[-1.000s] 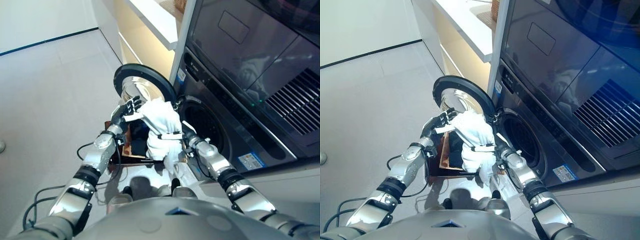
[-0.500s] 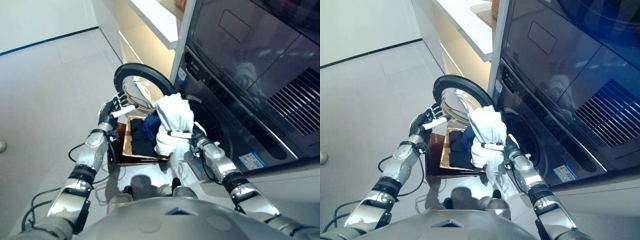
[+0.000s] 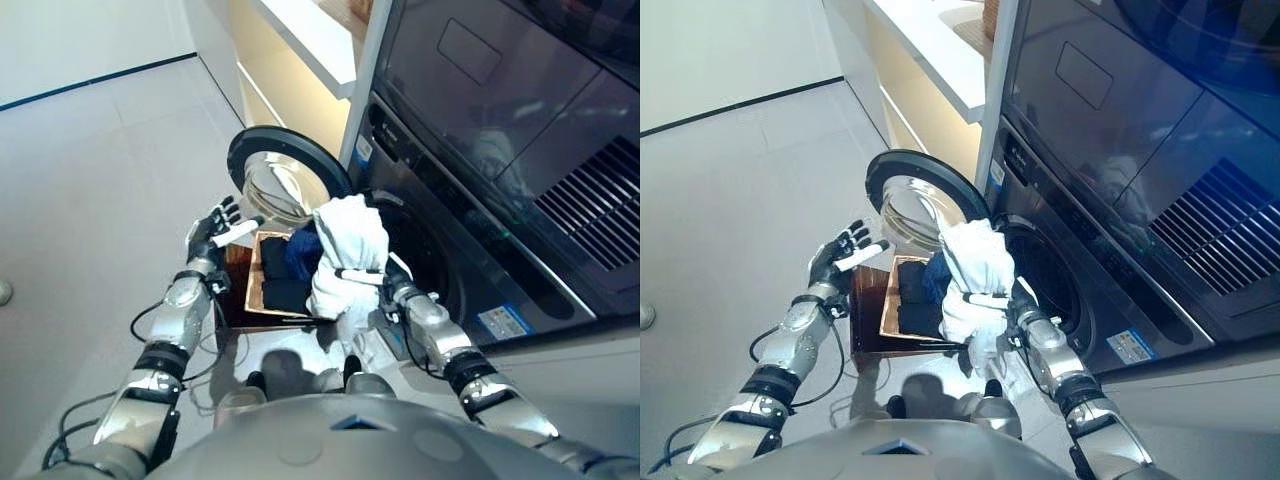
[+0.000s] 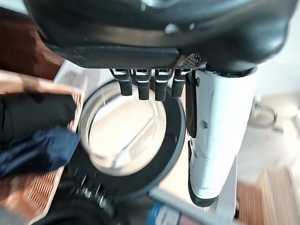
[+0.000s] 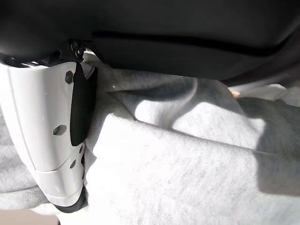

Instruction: Pick up the clothes and place them into the washing machine

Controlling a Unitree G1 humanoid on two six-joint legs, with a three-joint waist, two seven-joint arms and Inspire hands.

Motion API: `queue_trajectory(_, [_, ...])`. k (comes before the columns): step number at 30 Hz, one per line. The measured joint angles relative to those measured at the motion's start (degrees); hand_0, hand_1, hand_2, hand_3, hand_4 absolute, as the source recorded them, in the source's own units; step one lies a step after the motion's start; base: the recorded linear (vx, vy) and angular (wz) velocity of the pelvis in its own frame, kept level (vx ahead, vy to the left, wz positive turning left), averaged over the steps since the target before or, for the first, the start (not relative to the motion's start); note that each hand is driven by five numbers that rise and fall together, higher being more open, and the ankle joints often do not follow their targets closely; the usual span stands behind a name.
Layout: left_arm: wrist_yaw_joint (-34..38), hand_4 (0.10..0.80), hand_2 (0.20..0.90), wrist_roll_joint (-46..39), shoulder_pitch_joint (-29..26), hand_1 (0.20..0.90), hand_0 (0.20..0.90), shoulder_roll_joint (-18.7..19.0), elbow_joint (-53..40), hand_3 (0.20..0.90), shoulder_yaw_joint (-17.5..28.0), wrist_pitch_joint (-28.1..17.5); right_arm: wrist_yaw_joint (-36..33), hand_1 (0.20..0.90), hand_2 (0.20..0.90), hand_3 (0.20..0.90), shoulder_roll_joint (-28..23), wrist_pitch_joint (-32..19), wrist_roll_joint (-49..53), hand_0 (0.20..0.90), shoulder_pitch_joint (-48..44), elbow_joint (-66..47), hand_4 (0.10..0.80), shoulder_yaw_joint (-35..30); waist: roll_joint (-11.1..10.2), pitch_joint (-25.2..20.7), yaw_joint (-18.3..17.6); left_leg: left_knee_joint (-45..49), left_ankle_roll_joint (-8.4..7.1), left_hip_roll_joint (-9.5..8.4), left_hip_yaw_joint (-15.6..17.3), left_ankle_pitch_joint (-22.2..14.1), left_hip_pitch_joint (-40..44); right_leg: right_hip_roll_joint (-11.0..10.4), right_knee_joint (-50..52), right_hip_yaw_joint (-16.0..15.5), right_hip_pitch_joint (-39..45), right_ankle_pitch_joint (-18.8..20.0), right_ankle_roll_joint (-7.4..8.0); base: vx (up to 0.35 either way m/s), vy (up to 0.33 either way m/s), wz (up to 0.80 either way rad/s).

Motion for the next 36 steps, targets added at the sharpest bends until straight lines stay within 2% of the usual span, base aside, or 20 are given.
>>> queue_trajectory(3, [1.93, 0.8, 0.9, -0.59, 1.91, 0.9, 0.9, 0.04, -0.05, 0.9, 4.25, -1.11, 0.07, 0.2, 0.2, 0.2, 0.66, 0.06, 2.87, 0.2, 2.64, 1.97, 0.3, -0.14, 0.02, 0.04, 0.1, 0.0, 0.06, -0.04, 1.07, -0.14, -0.21, -0.05, 0.0, 0.84, -1.0, 0.04, 0.01, -0.024, 0.015, -0.18])
queue_trajectory(8, [4.03, 0.8, 0.9, -2.03, 4.29, 0.9, 0.9, -0.21, -0.93, 0.9, 6.28, -2.86, -0.09, 0.2, 0.2, 0.2, 1.12, 0.19, 6.0, 0.2, 4.42, 5.04, 0.3, -1.83, 0.02, 0.61, 0.25, -0.01, 0.15, -0.13, 2.33, -0.36, -0.97, -0.37, -0.21, 2.27, -2.6, -0.26, 0.02, -0.061, 0.005, -0.14])
queue_trajectory(9, [4.63, 0.8, 0.9, -2.87, 4.63, 0.9, 0.9, -0.73, -1.61, 0.9, 7.08, -3.16, -0.19, 0.2, 0.2, 0.2, 1.13, 0.13, 7.45, 0.2, 4.27, 5.04, 0.3, -2.58, 0.09, 1.18, 0.12, 0.01, 0.22, -0.25, 2.51, -0.05, -2.02, -0.42, -0.18, 2.47, -3.82, 0.68, -0.19, -0.058, 0.0, -0.09])
queue_trajectory(15, [5.88, 0.8, 0.9, -4.11, 4.81, 0.9, 0.9, -2.31, -2.65, 0.9, 7.04, -3.25, -1.33, 0.2, 0.2, 0.2, 1.95, -0.07, 12.54, 0.2, 2.98, 7.2, 0.3, -5.72, 0.64, 3.74, 0.29, 0.08, 0.09, -0.05, 2.5, 0.27, -3.22, -0.11, -0.18, 2.57, -4.97, 1.16, -0.17, -0.05, -0.011, 0.0])
queue_trajectory(26, [6.29, 0.8, 0.9, -7.62, 3.35, 0.9, 0.9, -3.15, -8.41, 0.9, 6.68, -4.6, -4.05, 0.2, 0.2, 0.2, 3.37, -3.48, 32.43, 0.2, -8.33, 14.72, 0.3, -13.25, 2.54, 10.49, 1.65, 2.98, 0.16, -0.25, 2.24, 0.27, -9.93, 0.05, 0.03, 3.29, -10.53, 2.66, -0.41, -0.092, -0.014, 0.0])
queue_trajectory(36, [6.18, 0.8, 0.9, -11.63, 2.25, 0.9, 0.9, -3.14, -15.94, 0.9, 5.37, -6.04, -6.36, 0.2, 0.2, 0.2, 1.86, -5.35, 37.09, 0.2, -19.46, 17.76, 0.3, -15.81, 4.45, 15.28, 3.37, 5.67, 0.08, -0.2, 1.54, 0.59, -18.32, 0.05, 0.06, 3.13, -17.19, 4.27, -0.96, -0.054, -0.011, 0.06])
